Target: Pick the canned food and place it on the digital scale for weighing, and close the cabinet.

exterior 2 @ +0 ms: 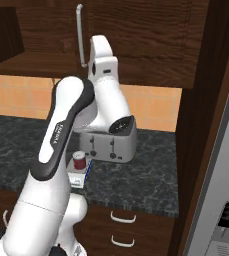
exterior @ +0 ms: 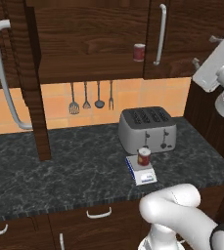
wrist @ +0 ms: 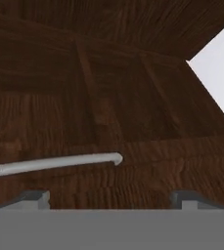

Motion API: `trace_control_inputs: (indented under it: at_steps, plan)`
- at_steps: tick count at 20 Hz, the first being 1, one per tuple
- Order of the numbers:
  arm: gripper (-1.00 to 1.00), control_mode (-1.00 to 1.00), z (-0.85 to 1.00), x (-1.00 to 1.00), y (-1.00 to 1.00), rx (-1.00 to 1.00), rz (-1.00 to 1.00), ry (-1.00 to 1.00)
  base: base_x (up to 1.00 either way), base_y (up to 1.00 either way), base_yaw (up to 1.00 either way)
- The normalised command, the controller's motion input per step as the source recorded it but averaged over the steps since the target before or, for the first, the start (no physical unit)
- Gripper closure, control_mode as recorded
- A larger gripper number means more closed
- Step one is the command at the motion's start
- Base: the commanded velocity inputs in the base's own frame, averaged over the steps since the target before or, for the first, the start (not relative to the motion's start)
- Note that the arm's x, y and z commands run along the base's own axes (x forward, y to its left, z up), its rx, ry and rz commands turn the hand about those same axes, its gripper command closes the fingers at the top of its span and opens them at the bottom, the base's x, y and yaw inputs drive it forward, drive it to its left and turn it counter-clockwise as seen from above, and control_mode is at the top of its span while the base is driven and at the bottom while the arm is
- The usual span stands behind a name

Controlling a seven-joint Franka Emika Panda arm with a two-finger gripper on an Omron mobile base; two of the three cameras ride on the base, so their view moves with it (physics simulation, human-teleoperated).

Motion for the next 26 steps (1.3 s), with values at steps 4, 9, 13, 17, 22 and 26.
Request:
trace_control_inputs:
  at_steps: [4, 9, 13, 17, 22, 26]
  plan:
    - [-1.00, -1.00, 0.01, -1.00, 0.19, 0.11, -0.02, -0.03, 0.00, 0.00, 0.00]
    - [-1.00, -1.00, -0.23, -1.00, 0.77, 0.12, -0.11, -0.19, 0.00, 0.00, 0.00]
    - [-1.00, -1.00, -0.40, -1.00, 0.98, 0.09, -0.12, -0.21, 0.00, 0.00, 0.00]
    - [-1.00, -1.00, 0.10, -1.00, 0.76, 0.03, -0.06, -0.05, 0.00, 0.00, 0.00]
    - [-1.00, -1.00, 0.11, -1.00, 0.89, -0.01, -0.02, 0.02, 0.00, 0.00, 0.00]
    - [-1.00, -1.00, 0.01, -1.00, 0.71, 0.00, -0.18, -0.09, 0.00, 0.00, 0.00]
